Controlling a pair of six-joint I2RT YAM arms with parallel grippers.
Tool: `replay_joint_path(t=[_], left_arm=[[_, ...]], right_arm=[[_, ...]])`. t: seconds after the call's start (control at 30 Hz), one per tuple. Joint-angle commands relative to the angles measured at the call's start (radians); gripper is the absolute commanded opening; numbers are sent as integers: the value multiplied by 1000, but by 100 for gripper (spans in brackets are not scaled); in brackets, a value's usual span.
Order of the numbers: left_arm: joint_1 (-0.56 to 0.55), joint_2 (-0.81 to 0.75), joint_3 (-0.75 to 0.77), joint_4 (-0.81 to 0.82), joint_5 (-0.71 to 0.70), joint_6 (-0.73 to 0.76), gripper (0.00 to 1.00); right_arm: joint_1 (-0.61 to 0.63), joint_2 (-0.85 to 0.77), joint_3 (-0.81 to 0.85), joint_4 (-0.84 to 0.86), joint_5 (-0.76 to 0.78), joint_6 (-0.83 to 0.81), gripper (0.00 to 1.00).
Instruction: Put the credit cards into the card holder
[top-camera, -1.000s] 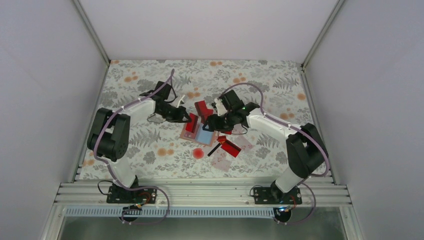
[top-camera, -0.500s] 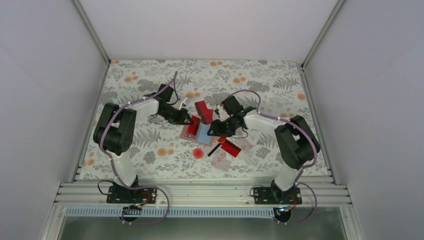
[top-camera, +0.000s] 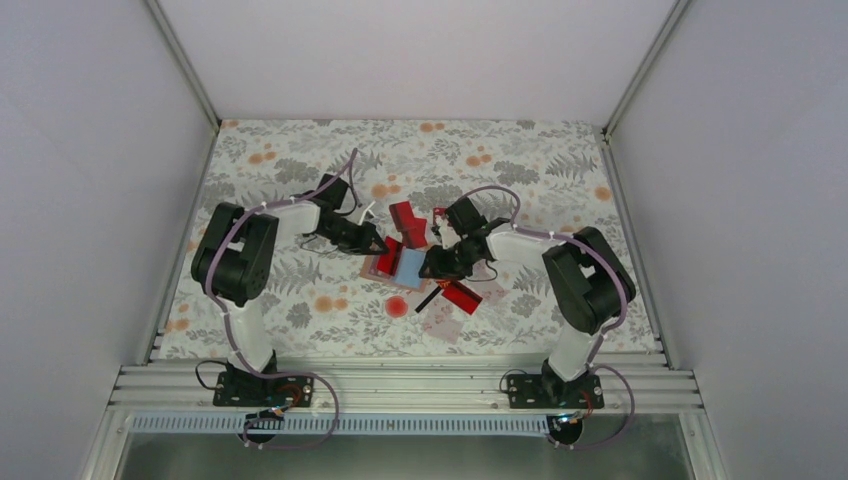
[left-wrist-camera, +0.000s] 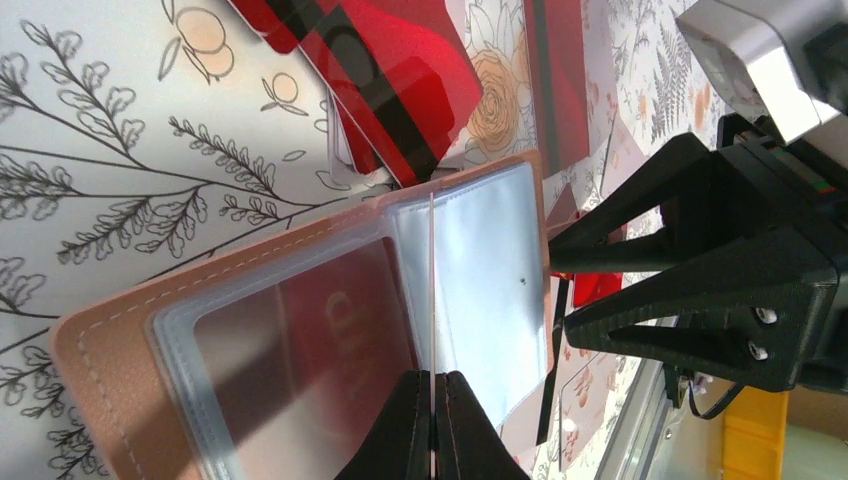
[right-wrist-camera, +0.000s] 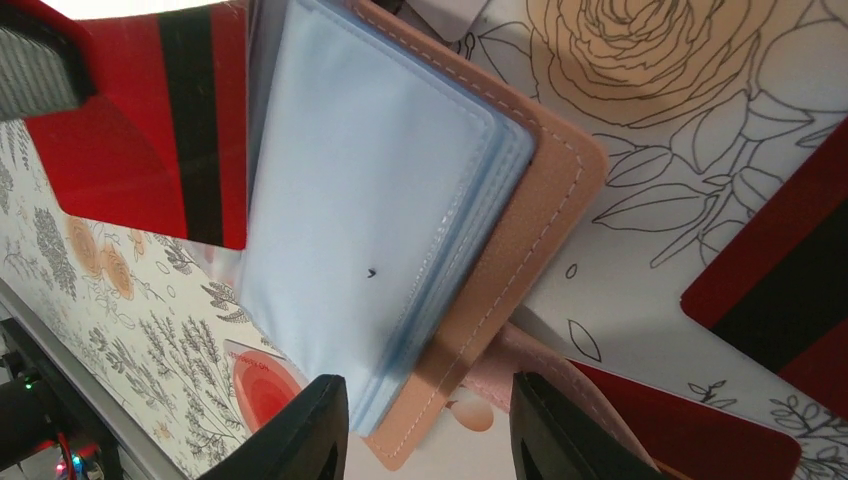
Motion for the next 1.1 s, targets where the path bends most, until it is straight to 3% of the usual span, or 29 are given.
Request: replay_joint_path(t=[0.0,0.4,1.07], left_arm=[[-9,24,-19,41,46,6,2],[-15,49,-31,60,77,-59,3],[-14,-25,-79,3,-21,-167,2]], right_arm=[[-6,25,-13,28,-2,-16,42],[-7,56,-15,31,-5,-21,36],[-6,87,-22,23,8,-15,34]])
